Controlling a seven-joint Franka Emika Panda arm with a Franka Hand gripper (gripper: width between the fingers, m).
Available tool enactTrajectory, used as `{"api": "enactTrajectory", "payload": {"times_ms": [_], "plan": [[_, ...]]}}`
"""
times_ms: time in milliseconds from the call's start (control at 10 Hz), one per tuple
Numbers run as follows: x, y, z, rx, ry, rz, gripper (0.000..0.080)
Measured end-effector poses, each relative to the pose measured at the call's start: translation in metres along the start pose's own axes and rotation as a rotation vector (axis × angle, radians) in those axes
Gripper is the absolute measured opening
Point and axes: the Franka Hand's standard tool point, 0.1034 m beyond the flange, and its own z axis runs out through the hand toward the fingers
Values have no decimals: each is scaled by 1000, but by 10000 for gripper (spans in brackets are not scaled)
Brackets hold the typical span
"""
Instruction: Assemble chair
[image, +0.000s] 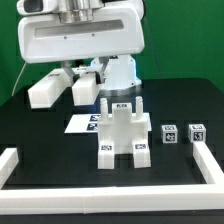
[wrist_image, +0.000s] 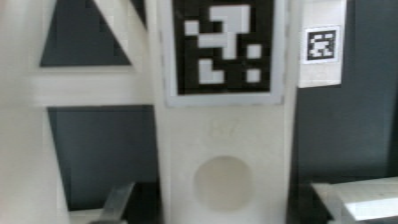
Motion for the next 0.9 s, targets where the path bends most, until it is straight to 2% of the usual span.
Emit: {"api": "enactTrajectory", "payload": {"times_ms": [100, 300, 400, 500, 600, 900], "plan": [[-13, -10, 3, 4, -9, -8, 285], [-37, -31, 19, -2, -14, 34, 285], [-41, -49, 21, -17, -18, 45, 285], [-39, -61, 19, -41, -12, 4, 285], [-35, -63, 16, -54, -4, -23, 285], [-36, -63, 19, -51, -8, -18, 285]]}}
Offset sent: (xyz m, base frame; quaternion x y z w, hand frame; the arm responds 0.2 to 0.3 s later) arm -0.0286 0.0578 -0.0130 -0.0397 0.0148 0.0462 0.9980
